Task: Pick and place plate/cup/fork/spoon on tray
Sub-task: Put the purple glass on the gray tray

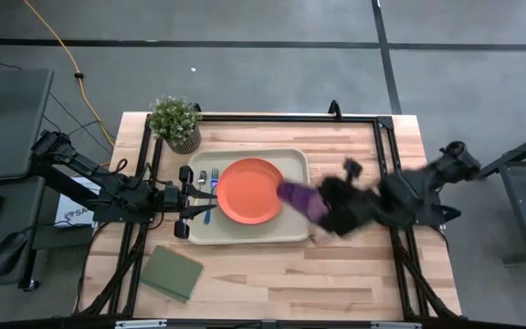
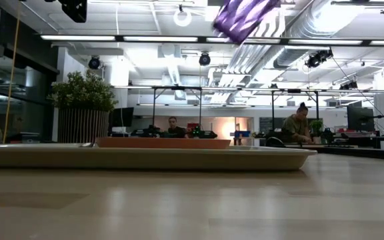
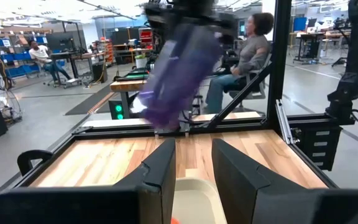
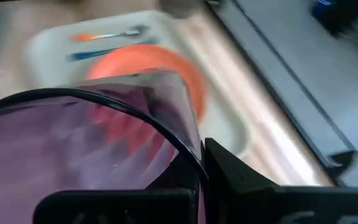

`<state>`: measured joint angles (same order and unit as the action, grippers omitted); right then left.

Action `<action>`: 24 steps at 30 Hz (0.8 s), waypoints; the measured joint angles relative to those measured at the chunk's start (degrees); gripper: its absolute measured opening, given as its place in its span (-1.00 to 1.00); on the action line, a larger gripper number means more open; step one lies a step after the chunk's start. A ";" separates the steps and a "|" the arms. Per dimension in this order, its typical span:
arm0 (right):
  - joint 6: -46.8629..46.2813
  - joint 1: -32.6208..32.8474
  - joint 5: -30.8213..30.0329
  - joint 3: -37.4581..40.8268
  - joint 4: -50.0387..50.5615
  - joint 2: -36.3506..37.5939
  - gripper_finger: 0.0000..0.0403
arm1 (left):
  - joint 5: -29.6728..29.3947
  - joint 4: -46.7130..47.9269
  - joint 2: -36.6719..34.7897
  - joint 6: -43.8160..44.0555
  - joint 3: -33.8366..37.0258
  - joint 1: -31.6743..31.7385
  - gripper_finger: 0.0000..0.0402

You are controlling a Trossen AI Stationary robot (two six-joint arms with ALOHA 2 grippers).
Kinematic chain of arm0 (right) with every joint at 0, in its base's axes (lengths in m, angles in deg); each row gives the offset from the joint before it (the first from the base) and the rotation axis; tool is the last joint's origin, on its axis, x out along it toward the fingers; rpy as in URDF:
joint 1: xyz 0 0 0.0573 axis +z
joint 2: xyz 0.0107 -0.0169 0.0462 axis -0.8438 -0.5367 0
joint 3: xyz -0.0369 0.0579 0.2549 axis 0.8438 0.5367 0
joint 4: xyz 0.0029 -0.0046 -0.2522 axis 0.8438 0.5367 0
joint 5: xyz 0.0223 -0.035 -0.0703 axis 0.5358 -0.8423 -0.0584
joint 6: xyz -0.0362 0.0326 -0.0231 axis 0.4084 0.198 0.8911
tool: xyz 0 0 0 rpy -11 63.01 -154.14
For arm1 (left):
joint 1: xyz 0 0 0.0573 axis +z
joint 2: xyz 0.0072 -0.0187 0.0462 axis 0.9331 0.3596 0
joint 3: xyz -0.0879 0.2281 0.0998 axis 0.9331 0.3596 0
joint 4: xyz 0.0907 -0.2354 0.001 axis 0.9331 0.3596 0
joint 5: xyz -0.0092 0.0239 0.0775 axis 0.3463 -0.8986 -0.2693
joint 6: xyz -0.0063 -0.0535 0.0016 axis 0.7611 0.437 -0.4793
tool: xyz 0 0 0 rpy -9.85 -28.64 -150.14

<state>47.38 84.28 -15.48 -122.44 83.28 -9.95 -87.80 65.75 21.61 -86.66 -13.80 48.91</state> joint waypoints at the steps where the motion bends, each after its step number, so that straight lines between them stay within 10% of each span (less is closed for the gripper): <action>1: 1.35 -3.13 0.27 -0.98 0.11 -0.71 -1.00 | -0.01 0.00 0.00 0.00 0.00 0.00 -0.57; 10: 8.30 -26.93 12.28 -2.12 1.90 -5.16 -1.00 | -0.01 0.05 0.00 0.00 0.00 0.00 -0.57; 24: 13.35 -44.32 31.01 5.35 -11.26 -12.93 -1.00 | -0.01 0.06 0.00 0.00 0.00 -0.03 -0.57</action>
<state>60.72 39.95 15.53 -117.09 72.02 -22.89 -87.80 65.81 21.61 -86.66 -13.80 48.88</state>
